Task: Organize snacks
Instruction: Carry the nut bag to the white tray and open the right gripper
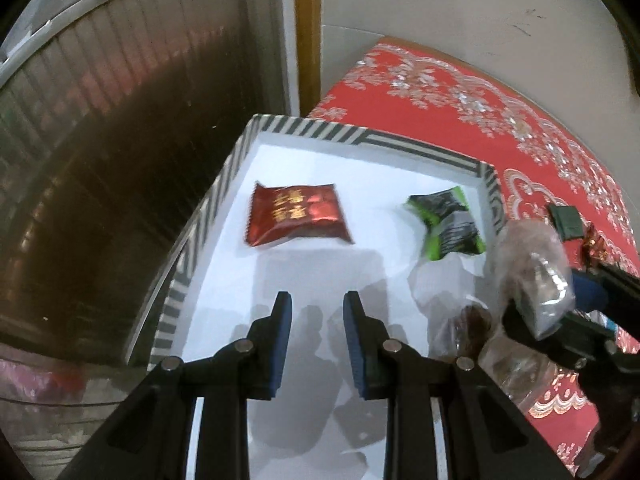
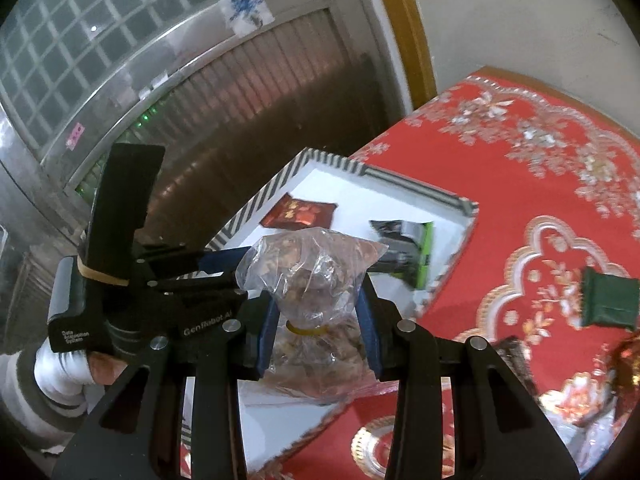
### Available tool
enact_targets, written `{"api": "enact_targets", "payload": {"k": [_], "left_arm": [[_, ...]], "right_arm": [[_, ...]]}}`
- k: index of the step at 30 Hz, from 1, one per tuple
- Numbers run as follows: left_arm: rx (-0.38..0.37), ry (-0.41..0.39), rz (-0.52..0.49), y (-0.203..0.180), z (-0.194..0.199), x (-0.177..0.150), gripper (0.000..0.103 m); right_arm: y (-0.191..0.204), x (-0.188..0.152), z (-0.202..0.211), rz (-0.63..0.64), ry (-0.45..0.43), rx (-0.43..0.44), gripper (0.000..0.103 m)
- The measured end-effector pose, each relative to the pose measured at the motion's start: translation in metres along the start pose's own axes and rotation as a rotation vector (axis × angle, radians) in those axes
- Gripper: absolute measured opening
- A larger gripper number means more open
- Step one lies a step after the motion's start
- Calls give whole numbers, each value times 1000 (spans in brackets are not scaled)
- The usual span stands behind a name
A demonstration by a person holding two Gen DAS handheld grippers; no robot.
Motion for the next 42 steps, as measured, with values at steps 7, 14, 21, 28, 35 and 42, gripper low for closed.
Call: {"api": "enact_targets", "payload": {"k": [7,14,21,28,35,42], "left_arm": [[47,-13,28,20,-2,0,29],[71,-18,52,32,-2,1,30],[78,-23,71,37,1,2,43],[67,-35,113,43,3,6,68],[62,-47,146,48,12,7,75],[47,-66,117,36,18,8,78]], "right_arm": [[11,3,-35,4,48,49,36],[13,6,-59,-26,85,73,36],[14,8,-64,-83,75,101,39],[13,13,-56,-108,42,121,50],[14,20,-40,-107,-2,126,51],[5,15,-22,-109,-7,99,51]]}}
Point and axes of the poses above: each gripper's, at about its wrist camera, not at the fingertips, and z roughly against the way its jaws point, y to its left, x to its top, the point moved 5 cm from there along -z, roughly the way its jaws point, and after that the axes turned 11 degrees about z, right-handed, at the moved point
